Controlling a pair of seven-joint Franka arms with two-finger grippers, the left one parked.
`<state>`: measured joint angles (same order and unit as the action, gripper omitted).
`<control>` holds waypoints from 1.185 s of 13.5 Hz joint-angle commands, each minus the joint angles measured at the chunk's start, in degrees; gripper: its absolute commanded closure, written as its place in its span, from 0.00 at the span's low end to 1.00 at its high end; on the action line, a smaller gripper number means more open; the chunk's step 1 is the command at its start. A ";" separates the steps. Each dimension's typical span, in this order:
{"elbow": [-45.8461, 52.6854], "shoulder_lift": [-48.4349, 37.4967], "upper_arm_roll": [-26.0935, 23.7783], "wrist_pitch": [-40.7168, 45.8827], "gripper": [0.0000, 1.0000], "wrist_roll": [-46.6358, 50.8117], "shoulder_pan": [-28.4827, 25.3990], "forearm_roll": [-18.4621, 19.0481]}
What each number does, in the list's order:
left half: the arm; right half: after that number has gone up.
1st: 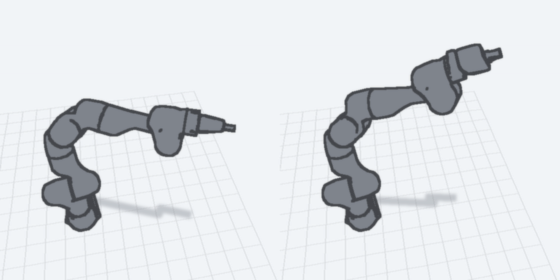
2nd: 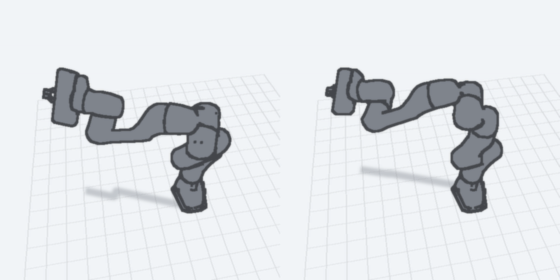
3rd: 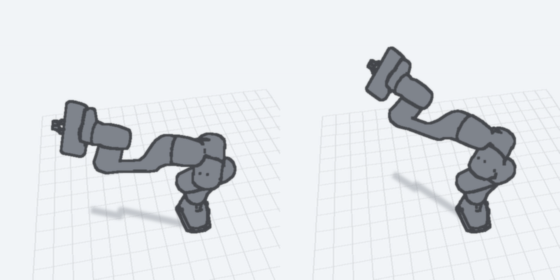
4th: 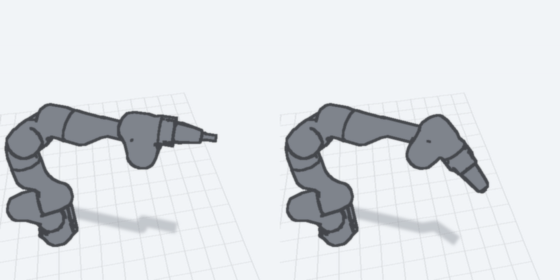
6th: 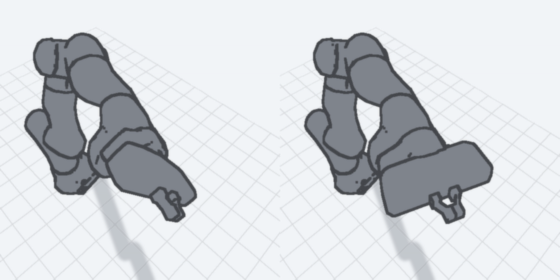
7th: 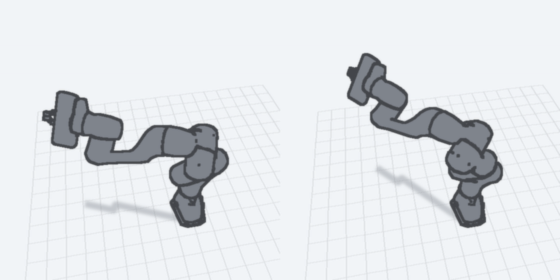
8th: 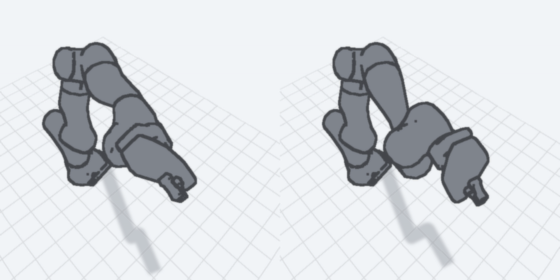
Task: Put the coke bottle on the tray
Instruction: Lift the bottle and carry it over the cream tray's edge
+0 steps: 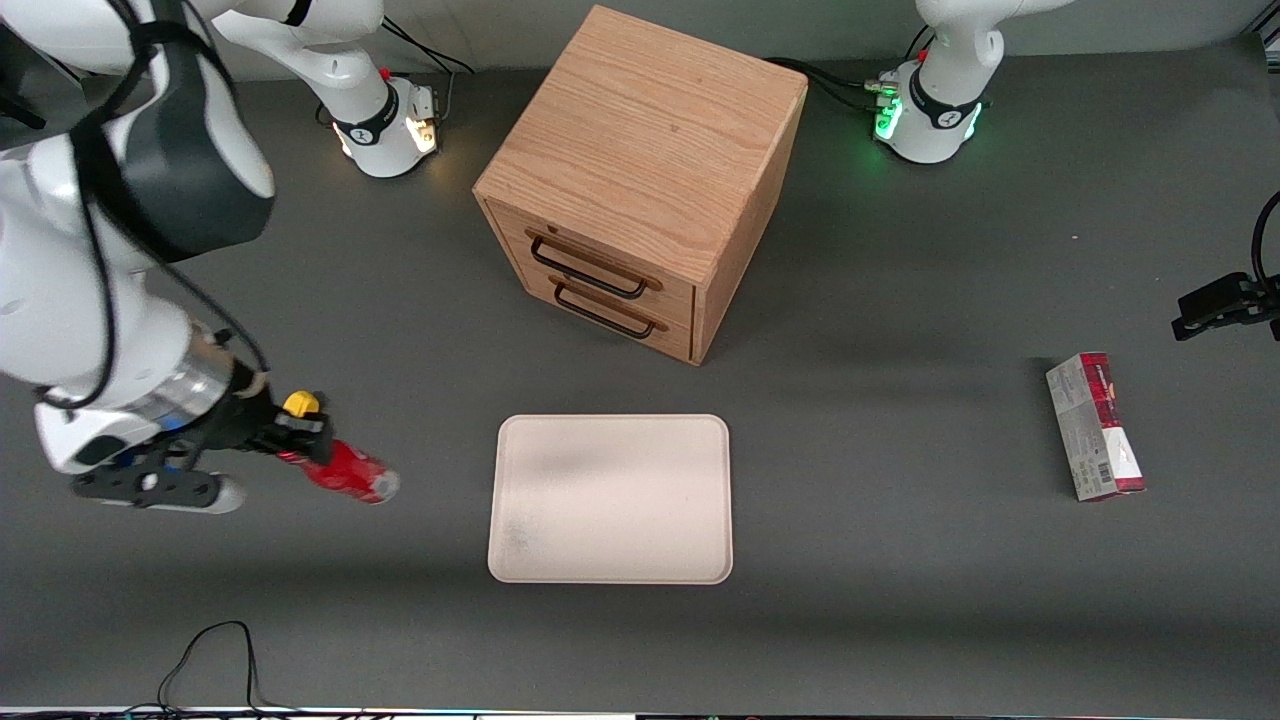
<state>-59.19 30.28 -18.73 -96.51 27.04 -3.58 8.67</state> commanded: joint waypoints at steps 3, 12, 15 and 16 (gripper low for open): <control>-4.86 2.58 -0.95 -10.34 1.00 4.07 -2.92 1.61; -11.20 13.66 -0.95 -28.11 1.00 7.42 -4.94 8.73; -13.14 14.19 -0.87 -30.14 1.00 7.33 -4.94 9.61; -13.49 14.28 -0.87 -30.14 1.00 7.41 -4.86 9.70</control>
<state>-71.67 45.50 -19.39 -125.76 33.16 -8.39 16.47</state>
